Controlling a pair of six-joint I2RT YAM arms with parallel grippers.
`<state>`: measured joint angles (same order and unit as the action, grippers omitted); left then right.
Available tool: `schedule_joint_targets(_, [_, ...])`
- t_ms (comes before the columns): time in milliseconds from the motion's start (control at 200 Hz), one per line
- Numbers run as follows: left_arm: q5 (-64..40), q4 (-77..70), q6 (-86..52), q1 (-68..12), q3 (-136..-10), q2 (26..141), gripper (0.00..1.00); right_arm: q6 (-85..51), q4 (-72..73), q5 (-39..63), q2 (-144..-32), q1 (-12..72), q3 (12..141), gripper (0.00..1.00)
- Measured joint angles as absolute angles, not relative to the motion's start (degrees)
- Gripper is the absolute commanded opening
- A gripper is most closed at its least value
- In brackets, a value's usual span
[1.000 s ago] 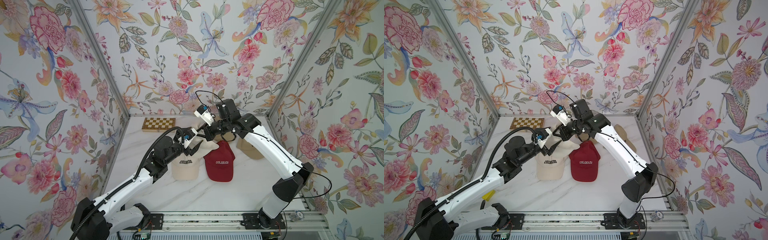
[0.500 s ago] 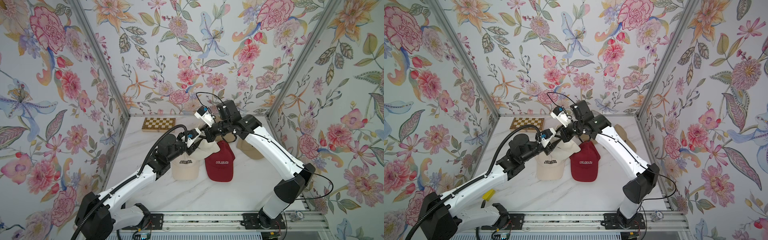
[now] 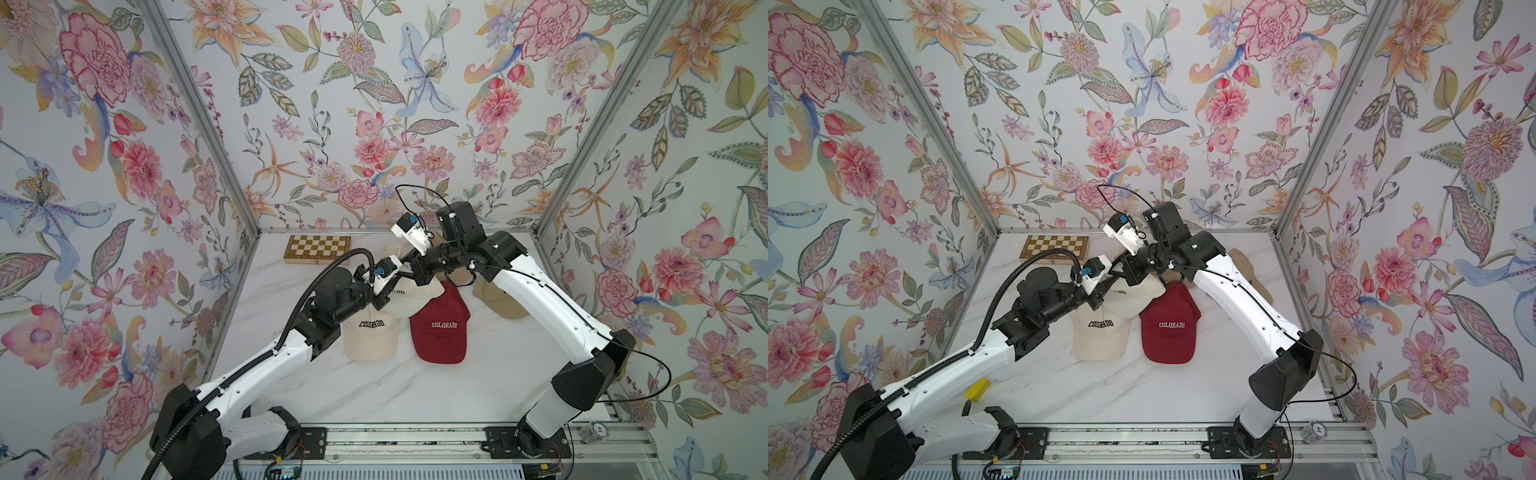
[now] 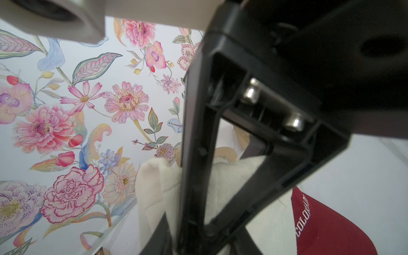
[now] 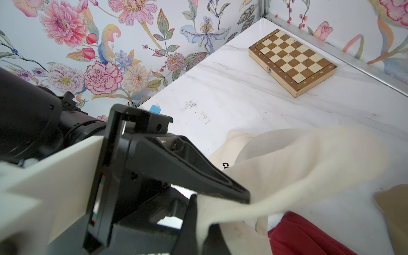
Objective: Stack the baseball caps by color
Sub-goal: Pick up the baseball cap from the center of the board, then place the baseball cap on the baseball cap.
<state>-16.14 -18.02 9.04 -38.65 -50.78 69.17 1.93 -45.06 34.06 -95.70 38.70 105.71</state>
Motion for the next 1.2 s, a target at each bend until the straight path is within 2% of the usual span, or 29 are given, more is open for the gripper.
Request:
schedule_joint_targets(25, [-16.14, -17.87, 9.04, -38.65, -50.78, 69.17, 0.0, 1.87, -44.99, 34.04, -95.66, 38.7, 105.6, 0.0])
schedule_joint_targets(145, [-16.08, -17.17, 9.04, -38.65, -50.81, 69.21, 0.0, 1.45, -44.73, 34.06, -95.64, 38.7, 105.1, 0.0])
schedule_joint_targets(210, [-15.92, -16.78, 9.04, -38.65, -50.85, 69.23, 0.0, 1.26, -44.64, 34.06, -95.61, 38.7, 104.86, 0.17])
schedule_joint_targets(275, [-14.79, -16.01, 8.97, -38.63, -51.07, 69.41, 0.0, 0.91, -44.14, 34.63, -95.55, 38.72, 104.77, 0.28])
schedule_joint_targets(535, [-12.29, -14.81, 7.46, -38.65, -51.7, 69.52, 0.0, -0.32, -41.08, 35.38, -94.26, 38.48, 104.07, 0.58])
schedule_joint_targets(656, [-11.49, -14.11, 6.79, -38.65, -51.9, 68.99, 0.0, -0.58, -39.38, 34.79, -93.34, 37.39, 103.2, 0.85])
schedule_joint_targets(666, [-11.27, -13.93, 6.66, -38.65, -51.96, 68.9, 0.0, -0.91, -39.31, 34.81, -93.21, 37.26, 103.07, 0.9])
schedule_joint_targets(701, [-11.0, -13.69, 6.42, -38.65, -52.18, 68.73, 0.0, -0.84, -39.11, 34.72, -92.86, 36.99, 102.72, 0.99])
schedule_joint_targets(851, [-8.88, -11.35, 5.26, -38.65, -53.43, 68.55, 0.0, -0.47, -38.28, 35.05, -90.72, 35.75, 100.92, 0.99])
schedule_joint_targets(986, [-5.89, -6.31, 3.4, -38.68, -56.47, 68.53, 0.0, -0.56, -37.41, 34.22, -87.68, 31.27, 98.98, 0.99])
schedule_joint_targets(1201, [6.85, 8.56, -5.08, -38.76, -69.21, 69.1, 0.0, -1.54, -35.66, 28.67, -82.74, 25.82, 92.88, 0.99])
